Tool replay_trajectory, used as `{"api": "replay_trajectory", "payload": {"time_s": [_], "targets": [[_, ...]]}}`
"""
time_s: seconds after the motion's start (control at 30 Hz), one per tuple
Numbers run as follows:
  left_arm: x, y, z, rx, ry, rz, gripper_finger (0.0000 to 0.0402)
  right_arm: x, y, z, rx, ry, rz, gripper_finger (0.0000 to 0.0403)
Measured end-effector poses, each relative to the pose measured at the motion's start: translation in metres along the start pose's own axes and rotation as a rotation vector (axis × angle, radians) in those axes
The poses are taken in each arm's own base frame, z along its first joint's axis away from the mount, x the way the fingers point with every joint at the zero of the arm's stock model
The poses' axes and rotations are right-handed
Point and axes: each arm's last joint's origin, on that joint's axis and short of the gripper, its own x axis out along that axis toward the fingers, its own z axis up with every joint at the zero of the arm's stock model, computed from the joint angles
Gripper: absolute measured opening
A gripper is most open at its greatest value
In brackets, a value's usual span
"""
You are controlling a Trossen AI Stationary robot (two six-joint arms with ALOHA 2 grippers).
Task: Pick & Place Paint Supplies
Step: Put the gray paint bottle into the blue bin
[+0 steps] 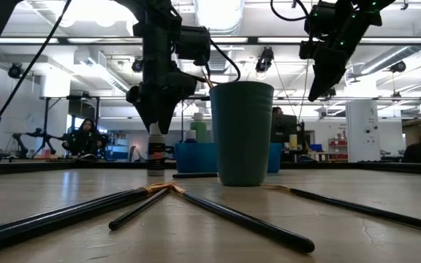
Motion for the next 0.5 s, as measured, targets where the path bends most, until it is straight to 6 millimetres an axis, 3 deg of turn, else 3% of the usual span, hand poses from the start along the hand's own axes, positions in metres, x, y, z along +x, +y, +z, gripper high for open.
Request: {"api": "replay_trajectory", "payload": {"time_s": [0.23, 0.5], "targets": [[0.0002, 0.0001, -0.0002, 0.001, 0.001, 0.000, 0.0243, 0.0001, 0.0000, -0.0001, 0.000, 0.000, 0.000, 0.0109], [0.0002, 0.0001, -0.0002, 0.030, 0.001, 0.000, 0.0170, 0.0002, 0.0000, -0.0001, 0.000, 0.000, 0.000, 0.0102]]}}
